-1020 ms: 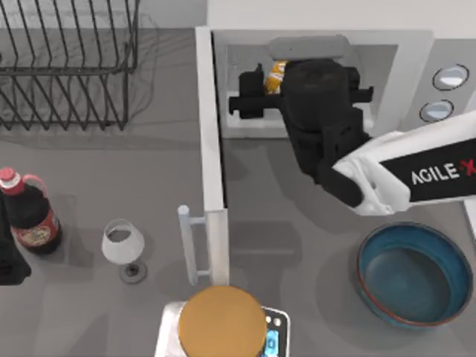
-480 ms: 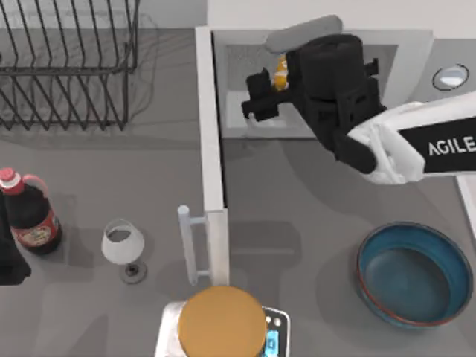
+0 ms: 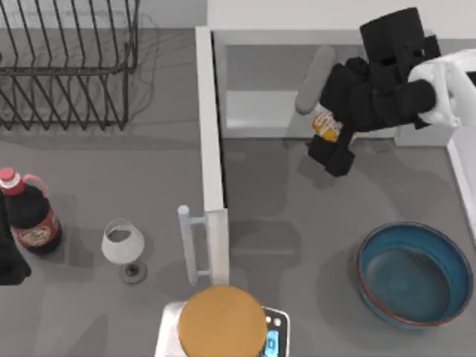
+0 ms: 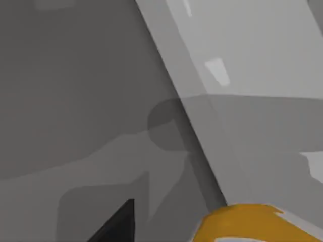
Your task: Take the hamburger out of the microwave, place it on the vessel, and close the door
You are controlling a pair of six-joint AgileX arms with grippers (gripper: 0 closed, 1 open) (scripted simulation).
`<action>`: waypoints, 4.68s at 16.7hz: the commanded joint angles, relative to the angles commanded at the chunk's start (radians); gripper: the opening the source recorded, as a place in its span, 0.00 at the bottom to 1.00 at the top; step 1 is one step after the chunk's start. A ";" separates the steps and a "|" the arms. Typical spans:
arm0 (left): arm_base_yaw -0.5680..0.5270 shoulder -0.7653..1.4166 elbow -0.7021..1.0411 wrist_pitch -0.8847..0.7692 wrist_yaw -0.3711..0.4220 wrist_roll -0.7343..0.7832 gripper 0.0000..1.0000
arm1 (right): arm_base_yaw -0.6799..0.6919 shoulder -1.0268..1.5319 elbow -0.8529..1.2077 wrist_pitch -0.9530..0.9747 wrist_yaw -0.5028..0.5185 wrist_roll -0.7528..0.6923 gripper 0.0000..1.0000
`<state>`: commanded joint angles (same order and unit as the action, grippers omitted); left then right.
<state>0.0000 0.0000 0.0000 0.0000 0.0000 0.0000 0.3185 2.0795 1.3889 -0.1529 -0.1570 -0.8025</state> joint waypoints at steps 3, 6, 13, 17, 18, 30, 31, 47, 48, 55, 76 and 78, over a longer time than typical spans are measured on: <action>0.000 0.000 0.000 0.000 0.000 0.000 1.00 | -0.095 0.012 0.041 -0.294 -0.199 -0.393 0.00; 0.000 0.000 0.000 0.000 0.000 0.000 1.00 | -0.185 0.034 0.056 -0.586 -0.380 -0.792 0.00; 0.000 0.000 0.000 0.000 0.000 0.000 1.00 | -0.341 0.133 -0.001 -1.154 -0.676 -1.523 0.00; 0.000 0.000 0.000 0.000 0.000 0.000 1.00 | -0.383 0.186 -0.049 -1.336 -0.752 -1.723 0.00; 0.000 0.000 0.000 0.000 0.000 0.000 1.00 | -0.388 0.194 -0.057 -1.359 -0.760 -1.748 0.00; 0.000 0.000 0.000 0.000 0.000 0.000 1.00 | -0.317 0.190 -0.148 -1.209 -0.820 -1.675 0.00; 0.000 0.000 0.000 0.000 0.000 0.000 1.00 | -0.303 0.190 -0.167 -1.181 -0.832 -1.658 0.00; 0.000 0.000 0.000 0.000 0.000 0.000 1.00 | -0.288 0.190 -0.186 -1.157 -0.844 -1.640 0.83; 0.000 0.000 0.000 0.000 0.000 0.000 1.00 | -0.288 0.190 -0.186 -1.157 -0.844 -1.640 0.90; 0.000 0.000 0.000 0.000 0.000 0.000 1.00 | -0.288 0.190 -0.186 -1.157 -0.844 -1.640 1.00; 0.000 0.000 0.000 0.000 0.000 0.000 1.00 | -0.309 -1.053 -0.815 -0.490 -0.324 -0.296 1.00; 0.000 0.000 0.000 0.000 0.000 0.000 1.00 | -0.311 -1.268 -0.928 -0.363 -0.229 -0.054 1.00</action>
<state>0.0000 0.0000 0.0000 0.0000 0.0000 0.0000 0.0074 0.8110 0.4607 -0.5161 -0.3860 -0.8566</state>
